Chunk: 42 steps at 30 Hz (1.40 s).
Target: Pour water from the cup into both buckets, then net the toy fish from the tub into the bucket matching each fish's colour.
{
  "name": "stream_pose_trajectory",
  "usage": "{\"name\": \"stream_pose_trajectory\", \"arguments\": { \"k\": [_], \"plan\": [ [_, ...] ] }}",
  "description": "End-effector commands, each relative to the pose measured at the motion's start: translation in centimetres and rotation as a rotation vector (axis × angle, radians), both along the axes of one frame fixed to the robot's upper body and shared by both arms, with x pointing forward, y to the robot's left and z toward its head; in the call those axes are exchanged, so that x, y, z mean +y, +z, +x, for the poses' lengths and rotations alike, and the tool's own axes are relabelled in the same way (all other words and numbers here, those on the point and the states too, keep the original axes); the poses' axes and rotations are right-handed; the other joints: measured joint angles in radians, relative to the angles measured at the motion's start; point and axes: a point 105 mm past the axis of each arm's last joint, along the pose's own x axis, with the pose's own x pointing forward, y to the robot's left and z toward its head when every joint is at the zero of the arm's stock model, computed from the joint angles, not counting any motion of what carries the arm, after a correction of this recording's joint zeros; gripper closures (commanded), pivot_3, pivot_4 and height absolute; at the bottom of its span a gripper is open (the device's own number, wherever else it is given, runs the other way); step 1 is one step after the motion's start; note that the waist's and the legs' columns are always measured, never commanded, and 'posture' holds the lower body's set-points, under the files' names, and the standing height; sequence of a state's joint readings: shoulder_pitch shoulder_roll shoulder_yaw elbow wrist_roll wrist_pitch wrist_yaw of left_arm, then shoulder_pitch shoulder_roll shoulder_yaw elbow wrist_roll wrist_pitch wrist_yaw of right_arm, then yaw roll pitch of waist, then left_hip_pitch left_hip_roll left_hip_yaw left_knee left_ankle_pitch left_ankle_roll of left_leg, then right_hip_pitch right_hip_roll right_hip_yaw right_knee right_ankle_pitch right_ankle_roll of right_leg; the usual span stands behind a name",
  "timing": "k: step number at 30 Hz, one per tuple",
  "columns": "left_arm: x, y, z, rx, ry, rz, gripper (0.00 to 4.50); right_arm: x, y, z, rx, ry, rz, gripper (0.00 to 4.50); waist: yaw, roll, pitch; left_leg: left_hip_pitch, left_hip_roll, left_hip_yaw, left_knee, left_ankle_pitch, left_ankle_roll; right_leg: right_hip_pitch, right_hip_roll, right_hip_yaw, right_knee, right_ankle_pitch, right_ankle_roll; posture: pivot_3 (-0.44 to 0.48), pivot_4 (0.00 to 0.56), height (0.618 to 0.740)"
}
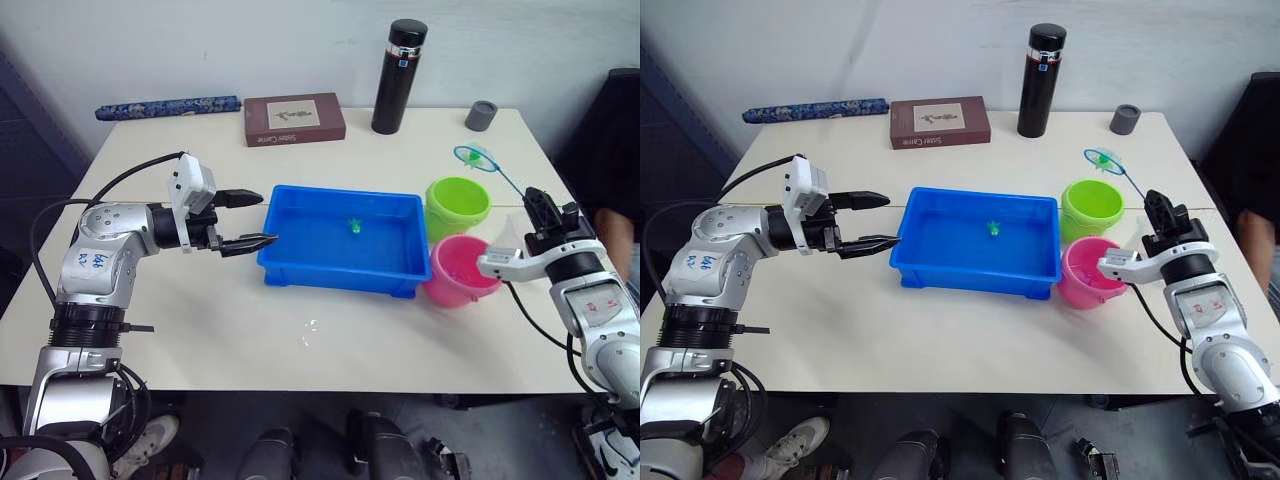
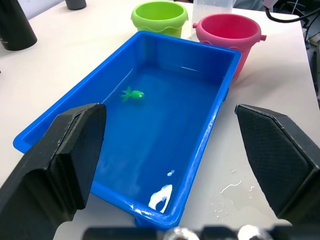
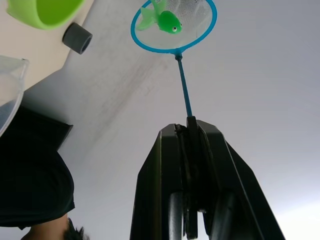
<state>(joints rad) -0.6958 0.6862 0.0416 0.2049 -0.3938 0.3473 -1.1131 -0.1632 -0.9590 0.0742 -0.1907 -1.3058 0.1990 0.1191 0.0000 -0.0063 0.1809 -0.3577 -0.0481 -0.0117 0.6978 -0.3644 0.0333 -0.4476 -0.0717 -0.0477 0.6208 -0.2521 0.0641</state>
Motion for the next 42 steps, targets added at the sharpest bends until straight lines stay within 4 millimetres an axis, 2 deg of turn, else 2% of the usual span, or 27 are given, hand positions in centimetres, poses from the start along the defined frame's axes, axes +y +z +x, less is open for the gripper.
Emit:
{"name": "stream_pose_trajectory", "arguments": {
  "k": [1,4,7,10,12,17,18,20,25,27,29,31,34,38,42],
  "plan": [
    [0.3,1.4,-0.4,-0.055,0.004,-0.012,0.05,-0.3,1.5,-0.3,-0.039,-0.004,-0.001,4.50,0.000,0.000,0.000,0.000,0.000,0.000,0.000,0.000,0.000,0.000,0.000,0.000,0.000,0.000,0.000,0.000,0.150,0.739],
    [0.3,1.4,-0.4,-0.055,0.004,-0.015,0.05,-0.5,2.1,-0.3,-0.060,-0.014,-0.001,4.50,0.000,0.000,0.000,0.000,0.000,0.000,0.000,0.000,0.000,0.000,0.000,0.000,0.000,0.000,0.000,0.000,0.150,0.739],
    [0.3,1.3,-0.4,-0.054,0.004,-0.017,0.05,0.2,0.8,-0.3,-0.003,0.016,0.000,4.50,0.000,0.000,0.000,0.000,0.000,0.000,0.000,0.000,0.000,0.000,0.000,0.000,0.000,0.000,0.000,0.000,0.150,0.739],
    [0.3,1.3,-0.4,-0.053,0.007,-0.021,0.05,-0.3,1.6,-0.4,-0.032,-0.002,0.026,4.50,0.000,0.000,0.000,0.000,0.000,0.000,0.000,0.000,0.000,0.000,0.000,0.000,0.000,0.000,0.000,0.000,0.150,0.739],
    [0.4,1.3,-0.5,-0.052,0.007,-0.021,0.05,0.2,2.2,-0.3,-0.030,0.035,0.072,4.50,0.000,0.000,0.000,0.000,0.000,0.000,0.000,0.000,0.000,0.000,0.000,0.000,0.000,0.000,0.000,0.000,0.150,0.739],
    [0.9,1.3,-0.3,-0.051,0.026,-0.018,0.05,2.6,0.9,0.4,0.256,0.169,0.582,4.50,-0.005,0.000,0.000,0.002,0.002,0.000,0.000,0.000,0.000,0.001,0.002,0.000,0.000,0.000,0.000,0.000,0.150,0.739],
    [1.0,1.3,-0.3,-0.050,0.028,-0.018,0.05,3.0,1.0,0.2,0.307,0.194,0.661,4.50,-0.003,0.000,0.000,0.002,0.002,0.000,0.000,0.000,0.000,0.002,0.002,0.000,0.000,0.000,0.000,0.000,0.150,0.739],
    [1.1,1.3,-0.3,-0.049,0.031,-0.019,0.05,4.3,1.7,-0.4,0.443,0.267,0.949,4.50,-0.001,0.000,0.000,0.002,0.002,0.000,0.000,0.000,0.000,0.002,0.002,0.000,0.000,0.000,0.000,0.000,0.150,0.739],
    [1.0,1.3,-0.2,-0.049,0.032,-0.021,0.05,5.8,3.3,-1.7,0.688,0.344,1.327,4.50,0.003,0.000,0.000,0.001,0.002,-0.002,0.001,0.000,0.000,0.002,0.001,-0.001,0.000,0.000,0.000,0.000,0.150,0.739],
    [0.9,1.2,-0.2,-0.049,0.030,-0.025,0.05,7.0,3.2,-2.6,0.882,0.340,1.455,4.50,0.004,0.000,0.000,0.001,0.002,-0.003,0.001,0.000,0.000,0.002,0.000,-0.001,0.000,0.000,0.000,0.000,0.150,0.739],
    [0.8,1.1,-0.3,-0.049,0.029,-0.027,0.05,7.9,3.0,-3.4,1.034,0.296,1.557,4.50,0.004,0.000,0.000,0.001,0.002,-0.003,0.001,0.000,0.000,0.002,0.000,-0.001,-0.001,0.000,0.000,0.000,0.150,0.739],
    [0.7,1.1,-0.3,-0.049,0.029,-0.027,0.05,8.2,2.7,-3.9,1.088,0.230,1.601,4.50,0.004,0.000,0.000,0.001,0.002,-0.004,0.001,0.000,0.000,0.002,0.000,-0.002,-0.001,0.000,0.000,0.000,0.150,0.739],
    [0.8,1.1,-0.4,-0.048,0.032,-0.030,0.05,9.5,2.1,-4.9,1.262,0.094,1.715,4.50,0.005,0.000,0.000,0.001,0.001,-0.004,0.001,0.000,0.000,0.002,-0.002,-0.002,-0.001,0.000,-0.001,0.000,0.150,0.739],
    [0.8,0.9,-0.5,-0.046,0.037,-0.032,0.05,10.0,1.7,-4.0,1.265,0.026,1.799,4.50,0.004,0.000,0.000,0.001,0.001,-0.004,0.000,0.000,0.000,0.002,-0.002,-0.002,-0.001,0.000,-0.001,0.000,0.150,0.739],
    [0.7,0.8,-0.5,-0.043,0.038,-0.037,0.05,10.1,-0.1,-3.2,1.314,-0.093,1.827,4.50,0.007,0.000,0.000,0.000,0.001,-0.004,0.000,0.000,0.000,0.001,-0.002,-0.002,-0.001,0.000,-0.001,0.000,0.150,0.739]
  ]
}}
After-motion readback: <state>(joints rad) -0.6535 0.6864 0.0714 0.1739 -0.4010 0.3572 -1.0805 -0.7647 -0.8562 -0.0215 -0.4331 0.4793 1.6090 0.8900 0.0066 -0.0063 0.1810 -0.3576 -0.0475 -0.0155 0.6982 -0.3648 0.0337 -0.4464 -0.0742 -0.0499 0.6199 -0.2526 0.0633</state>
